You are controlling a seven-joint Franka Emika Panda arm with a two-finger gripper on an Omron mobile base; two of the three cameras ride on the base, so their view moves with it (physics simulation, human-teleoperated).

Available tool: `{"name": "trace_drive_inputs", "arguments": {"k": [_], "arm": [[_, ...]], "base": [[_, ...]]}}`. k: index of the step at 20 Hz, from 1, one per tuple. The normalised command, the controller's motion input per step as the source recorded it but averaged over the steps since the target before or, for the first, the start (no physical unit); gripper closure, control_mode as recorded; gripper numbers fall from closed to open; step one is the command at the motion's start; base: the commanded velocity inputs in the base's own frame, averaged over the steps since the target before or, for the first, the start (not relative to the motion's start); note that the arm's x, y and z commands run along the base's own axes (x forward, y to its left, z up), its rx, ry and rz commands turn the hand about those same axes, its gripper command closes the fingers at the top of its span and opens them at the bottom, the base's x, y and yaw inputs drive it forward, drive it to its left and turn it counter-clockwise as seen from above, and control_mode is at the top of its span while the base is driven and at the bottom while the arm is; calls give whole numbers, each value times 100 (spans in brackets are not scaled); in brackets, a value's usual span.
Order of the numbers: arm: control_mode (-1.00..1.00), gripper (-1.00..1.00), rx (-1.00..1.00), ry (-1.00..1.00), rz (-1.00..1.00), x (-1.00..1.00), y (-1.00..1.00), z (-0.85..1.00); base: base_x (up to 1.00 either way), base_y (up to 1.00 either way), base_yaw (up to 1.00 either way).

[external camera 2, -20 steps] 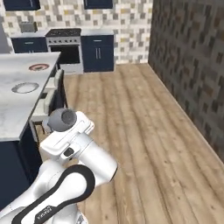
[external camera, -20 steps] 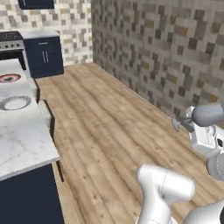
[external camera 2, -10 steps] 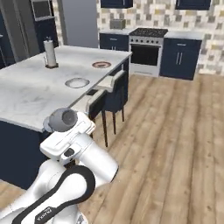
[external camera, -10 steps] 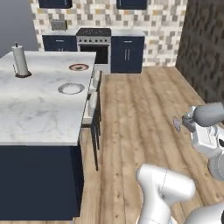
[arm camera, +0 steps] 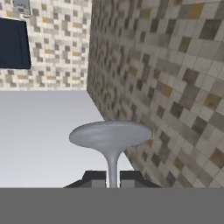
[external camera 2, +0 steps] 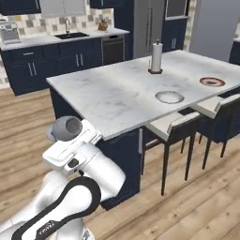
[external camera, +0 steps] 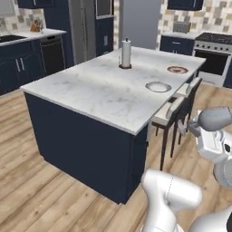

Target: Retrieve the wine glasses from the counter and place one next to each plate.

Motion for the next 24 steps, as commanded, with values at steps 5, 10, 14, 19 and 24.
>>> {"name": "trace_drive_inputs", "arguments": {"k": [5,10,14,19,24], "arm": [[100,100,0,0,0,0,0,0],[100,100,0,0,0,0,0,0],[100,100,0,0,0,0,0,0],[100,100,0,0,0,0,0,0],[100,100,0,0,0,0,0,0]], "base": [[0,-100,28],[0,-100,16],[12,-100,21],[28,-100,28],[46,-100,38]]}}
